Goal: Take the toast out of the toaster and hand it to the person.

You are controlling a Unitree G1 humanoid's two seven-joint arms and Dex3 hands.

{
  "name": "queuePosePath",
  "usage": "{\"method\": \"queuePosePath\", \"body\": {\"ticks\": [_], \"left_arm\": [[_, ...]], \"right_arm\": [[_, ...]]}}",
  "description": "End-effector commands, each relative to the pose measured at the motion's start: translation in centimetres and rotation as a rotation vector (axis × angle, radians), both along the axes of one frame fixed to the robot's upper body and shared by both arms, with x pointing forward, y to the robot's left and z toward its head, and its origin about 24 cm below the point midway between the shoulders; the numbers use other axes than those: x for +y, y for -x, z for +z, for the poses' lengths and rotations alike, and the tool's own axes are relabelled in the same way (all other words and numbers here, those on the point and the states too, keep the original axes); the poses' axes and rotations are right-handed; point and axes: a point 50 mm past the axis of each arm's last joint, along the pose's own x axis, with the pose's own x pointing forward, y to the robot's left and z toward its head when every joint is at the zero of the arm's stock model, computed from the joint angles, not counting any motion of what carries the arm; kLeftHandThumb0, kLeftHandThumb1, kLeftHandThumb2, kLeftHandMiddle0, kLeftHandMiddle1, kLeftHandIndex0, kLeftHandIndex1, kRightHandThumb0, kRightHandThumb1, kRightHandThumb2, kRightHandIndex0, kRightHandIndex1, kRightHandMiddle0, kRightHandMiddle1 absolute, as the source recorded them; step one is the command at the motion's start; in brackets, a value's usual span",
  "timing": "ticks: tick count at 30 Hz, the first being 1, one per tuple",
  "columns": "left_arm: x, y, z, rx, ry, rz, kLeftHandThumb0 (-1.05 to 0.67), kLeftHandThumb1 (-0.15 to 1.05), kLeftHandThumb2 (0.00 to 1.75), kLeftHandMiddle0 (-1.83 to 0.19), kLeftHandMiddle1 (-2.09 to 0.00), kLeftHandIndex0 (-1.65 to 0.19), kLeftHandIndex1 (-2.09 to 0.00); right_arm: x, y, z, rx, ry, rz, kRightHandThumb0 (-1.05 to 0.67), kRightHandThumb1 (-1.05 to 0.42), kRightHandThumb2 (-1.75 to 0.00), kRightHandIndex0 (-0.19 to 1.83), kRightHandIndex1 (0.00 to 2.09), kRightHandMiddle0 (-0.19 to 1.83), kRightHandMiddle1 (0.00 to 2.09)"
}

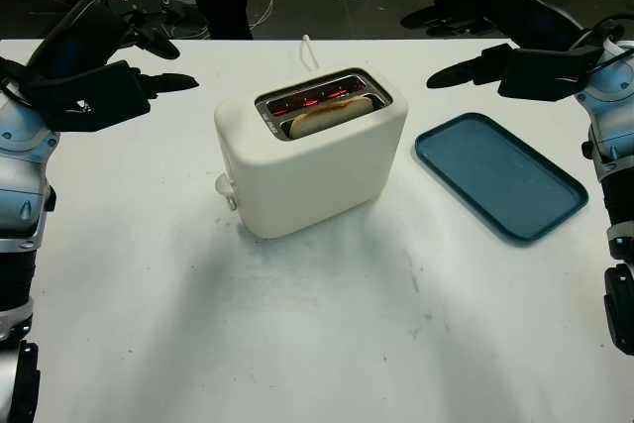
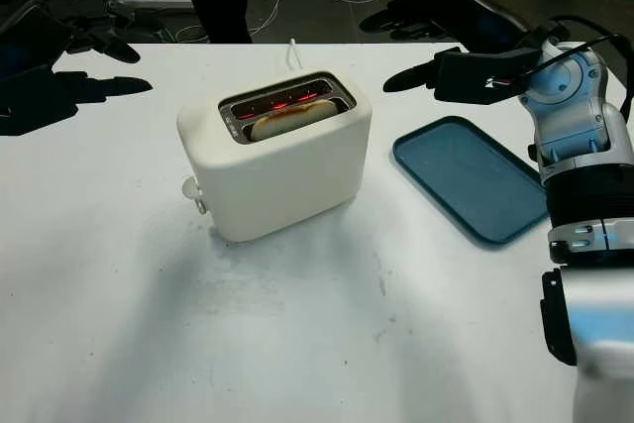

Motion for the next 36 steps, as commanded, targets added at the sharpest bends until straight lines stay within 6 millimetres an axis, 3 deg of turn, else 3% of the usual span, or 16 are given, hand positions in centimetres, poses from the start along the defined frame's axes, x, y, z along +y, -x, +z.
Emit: {"method": "queuePosePath", "body": {"ticks": [1,12,26,36], "left_arm": [[0.4,0.2,0.1,0.004,-0.01,0.015,-0.36,0.88,0.01,-0.39,-0.86,-0.43,-0.55],[0.5,0.3,-0.1,0.005,0.013,0.007,-0.32,0.88,0.0,-0.39,-0.86,-0.44,-0.54],[0.8,0.5,-0.8,0.028,0.01,0.041,-0.42,0.9,0.01,-0.37,-0.82,-0.44,-0.5],[0.8,0.5,-1.3,0.047,0.009,0.043,-0.36,0.89,0.0,-0.4,-0.8,-0.45,-0.47]], "right_arm": [[-0.1,0.2,0.0,-0.01,0.014,0.007,-0.69,-0.85,0.0,0.74,0.01,0.68,0.0],[0.0,0.2,-0.3,-0.015,0.004,0.022,-0.65,-0.83,0.0,0.75,0.01,0.69,0.01],[-0.3,0.2,-1.1,0.016,-0.018,0.002,-0.64,-0.82,0.0,0.75,0.01,0.68,0.0],[-0.6,0.3,-1.8,0.027,-0.029,-0.007,-0.68,-0.83,0.0,0.74,0.0,0.68,0.0]]}}
